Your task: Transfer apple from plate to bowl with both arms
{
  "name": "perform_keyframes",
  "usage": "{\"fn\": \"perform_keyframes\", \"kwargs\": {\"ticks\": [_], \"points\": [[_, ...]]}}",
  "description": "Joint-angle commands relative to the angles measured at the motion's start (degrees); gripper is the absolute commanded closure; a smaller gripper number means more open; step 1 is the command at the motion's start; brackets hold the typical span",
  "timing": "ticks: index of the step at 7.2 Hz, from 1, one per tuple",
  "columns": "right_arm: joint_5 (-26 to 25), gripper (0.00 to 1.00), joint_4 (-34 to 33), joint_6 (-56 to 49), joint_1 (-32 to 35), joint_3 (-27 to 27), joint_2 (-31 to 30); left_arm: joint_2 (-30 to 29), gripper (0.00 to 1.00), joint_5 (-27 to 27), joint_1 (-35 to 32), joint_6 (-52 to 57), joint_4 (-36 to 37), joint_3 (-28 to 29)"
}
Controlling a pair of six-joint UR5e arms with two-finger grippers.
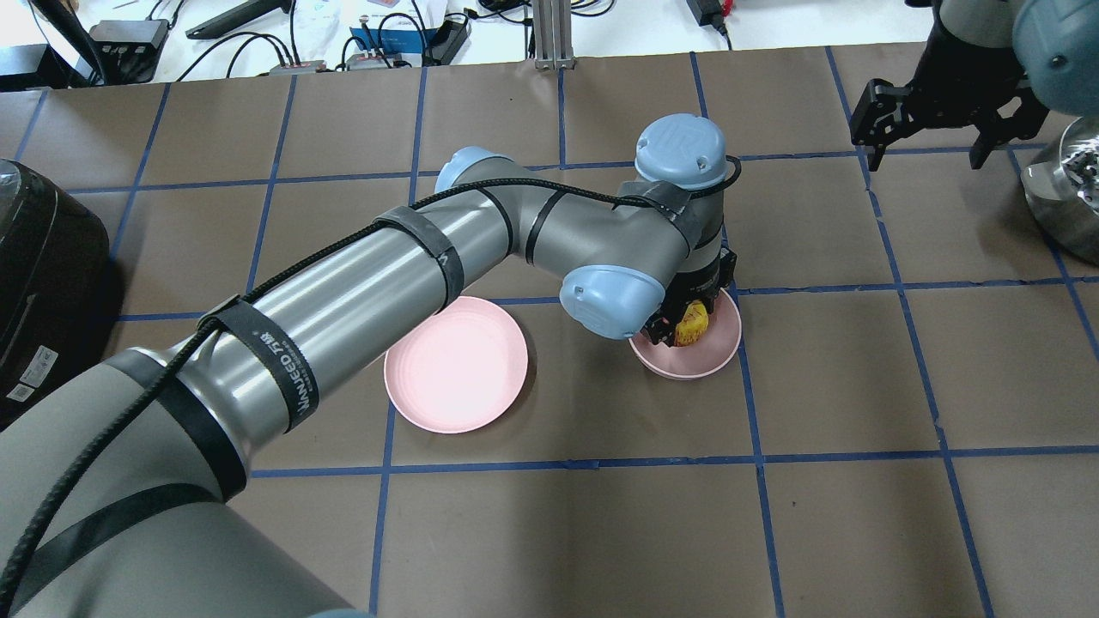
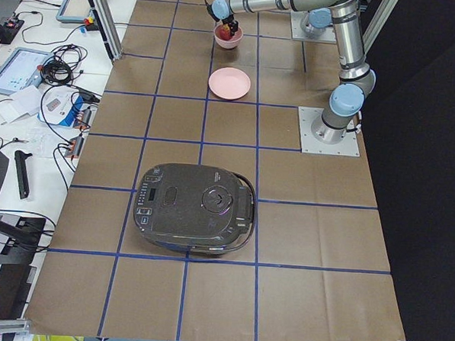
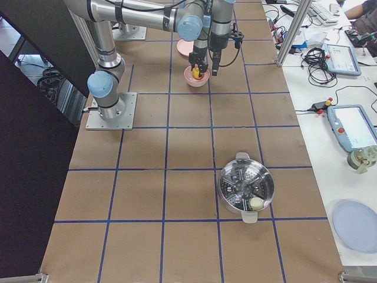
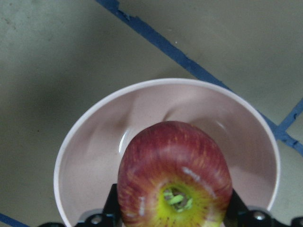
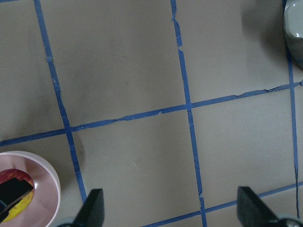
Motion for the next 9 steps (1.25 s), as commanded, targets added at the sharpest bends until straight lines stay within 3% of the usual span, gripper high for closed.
{"fn": "perform_keyframes", "kwargs": {"ticks": [1, 3, 5, 9], "points": [[0.0, 0.00, 0.3, 0.0, 0.0, 0.0, 0.1, 0.8, 0.00, -0.1, -0.1, 5.2, -0.5, -0.4], [0.3, 0.00, 0.3, 0.1, 0.1, 0.0, 0.3, 4.6, 0.00, -0.3, 1.0, 8.4, -1.4, -1.9], [0.3, 0.00, 0.4, 0.1, 0.1, 0.1, 0.3, 10.7, 0.00, -0.9, 5.4, 15.5, -7.8, -1.9], [0.3, 0.00, 0.4, 0.5, 0.1, 0.2, 0.5, 27.0, 0.00, -0.1, 21.6, 48.2, -26.9, -1.9]]}}
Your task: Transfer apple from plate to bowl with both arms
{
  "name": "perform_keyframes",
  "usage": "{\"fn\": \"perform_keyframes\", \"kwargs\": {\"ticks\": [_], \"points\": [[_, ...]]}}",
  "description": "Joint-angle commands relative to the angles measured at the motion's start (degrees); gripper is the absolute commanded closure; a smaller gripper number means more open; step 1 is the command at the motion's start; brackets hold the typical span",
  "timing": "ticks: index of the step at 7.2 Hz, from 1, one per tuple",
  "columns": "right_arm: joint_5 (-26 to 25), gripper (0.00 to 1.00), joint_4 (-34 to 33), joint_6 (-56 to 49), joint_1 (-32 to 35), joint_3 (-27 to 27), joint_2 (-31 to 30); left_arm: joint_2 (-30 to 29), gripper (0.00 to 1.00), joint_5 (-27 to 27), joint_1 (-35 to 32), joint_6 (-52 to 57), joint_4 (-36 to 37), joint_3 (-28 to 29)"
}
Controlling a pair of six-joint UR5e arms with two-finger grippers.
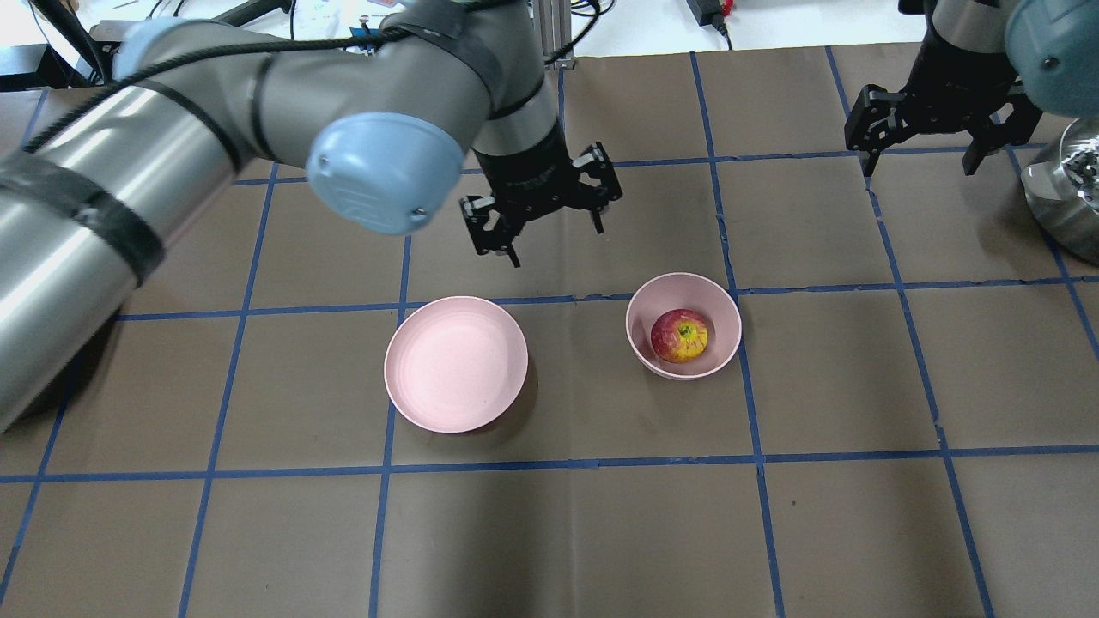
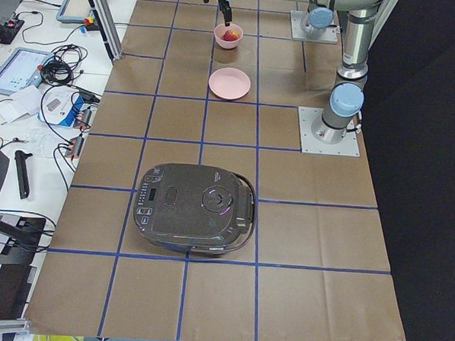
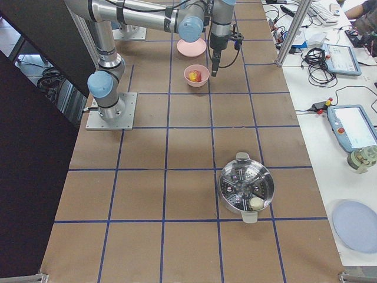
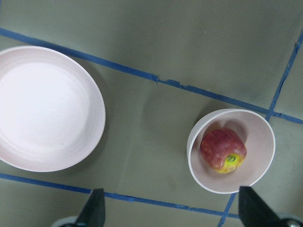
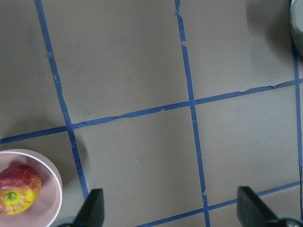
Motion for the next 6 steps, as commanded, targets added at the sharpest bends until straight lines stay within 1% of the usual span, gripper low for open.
{"fn": "perform_keyframes", "kwargs": {"ticks": [1, 2, 3, 4, 6], "points": [[0.0, 0.00, 0.0, 0.2, 0.0, 0.0, 0.1, 6.7, 0.00, 2.0, 8.4, 18.8, -7.7, 0.1], [0.0, 0.00, 0.0, 0.2, 0.0, 0.0, 0.1, 8.1, 0.00, 6.9, 11.2, 28.3, -7.8, 0.0], [0.0, 0.00, 0.0, 0.2, 0.0, 0.0, 0.1, 8.8, 0.00, 7.4, 12.1, 32.3, -9.1, 0.0], [0.0, 0.00, 0.0, 0.2, 0.0, 0.0, 0.1, 8.9, 0.00, 9.3, 12.2, 32.5, -8.8, 0.0], [0.0, 0.00, -0.1, 0.2, 0.0, 0.0, 0.2, 8.9, 0.00, 9.3, 12.2, 31.9, -8.9, -0.4]]}}
